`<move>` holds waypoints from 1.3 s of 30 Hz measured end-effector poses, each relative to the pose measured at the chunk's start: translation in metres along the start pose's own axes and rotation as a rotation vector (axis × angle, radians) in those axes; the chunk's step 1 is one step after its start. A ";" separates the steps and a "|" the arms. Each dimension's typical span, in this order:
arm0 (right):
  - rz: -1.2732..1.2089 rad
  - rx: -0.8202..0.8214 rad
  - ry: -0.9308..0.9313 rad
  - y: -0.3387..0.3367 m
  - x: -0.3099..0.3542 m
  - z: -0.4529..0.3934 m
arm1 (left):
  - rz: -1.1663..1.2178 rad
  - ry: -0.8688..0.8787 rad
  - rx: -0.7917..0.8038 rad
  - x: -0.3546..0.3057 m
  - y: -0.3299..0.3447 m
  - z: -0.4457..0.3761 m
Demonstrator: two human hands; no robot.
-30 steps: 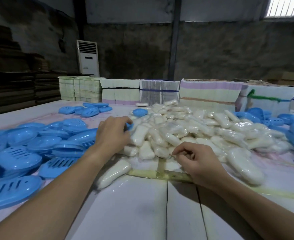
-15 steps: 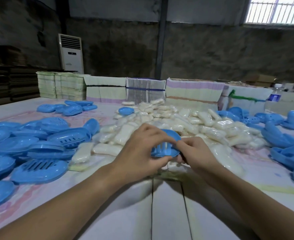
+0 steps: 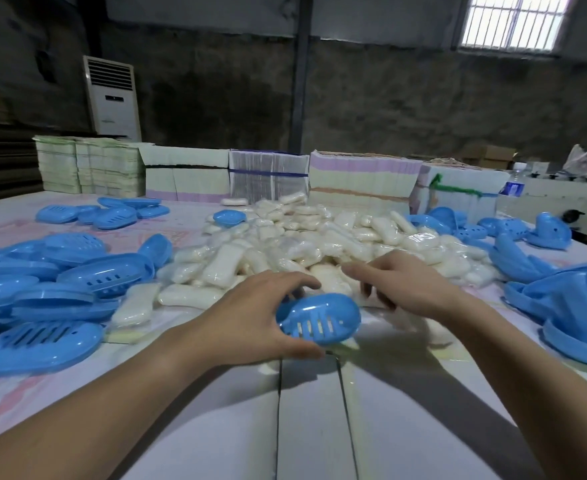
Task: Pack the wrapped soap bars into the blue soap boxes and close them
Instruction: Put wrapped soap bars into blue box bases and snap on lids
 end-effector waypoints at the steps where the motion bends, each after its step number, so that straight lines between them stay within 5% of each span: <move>1: 0.176 -0.069 0.006 -0.016 -0.006 -0.004 | 0.008 0.008 0.042 -0.001 0.006 0.000; 4: 0.533 -0.006 0.216 -0.045 -0.039 -0.005 | 0.015 0.022 0.132 -0.002 0.021 0.001; 7: 0.531 0.100 0.372 -0.047 -0.057 0.004 | 0.098 0.002 0.147 -0.001 0.024 0.000; 17: 0.640 0.077 0.236 -0.036 -0.027 0.009 | 0.250 -0.078 0.197 0.010 0.022 0.001; 19: 0.528 -0.019 0.111 -0.040 -0.006 0.012 | 0.285 -0.090 0.196 0.011 0.025 0.001; 22: -0.032 -0.051 -0.089 -0.029 0.027 0.019 | 0.320 -0.112 0.198 0.011 0.025 0.001; 26: -0.438 0.137 -0.164 0.010 0.038 0.018 | 0.338 -0.152 0.180 0.013 0.025 0.001; 33: -0.572 0.220 -0.245 0.051 0.030 0.017 | 0.326 -0.165 0.165 0.015 0.022 -0.001; 39: -0.103 0.299 -0.200 0.046 0.020 0.018 | 0.273 -0.191 0.170 0.024 0.022 -0.002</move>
Point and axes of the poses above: each hand's wrist, its own z-axis away from the middle knuckle, its own y-axis out of the palm, x = y × z, the point moved 8 cm from there along -z, towards the middle knuckle, and after that the axes turned 5 degrees about -z, right-handed, at the moved point
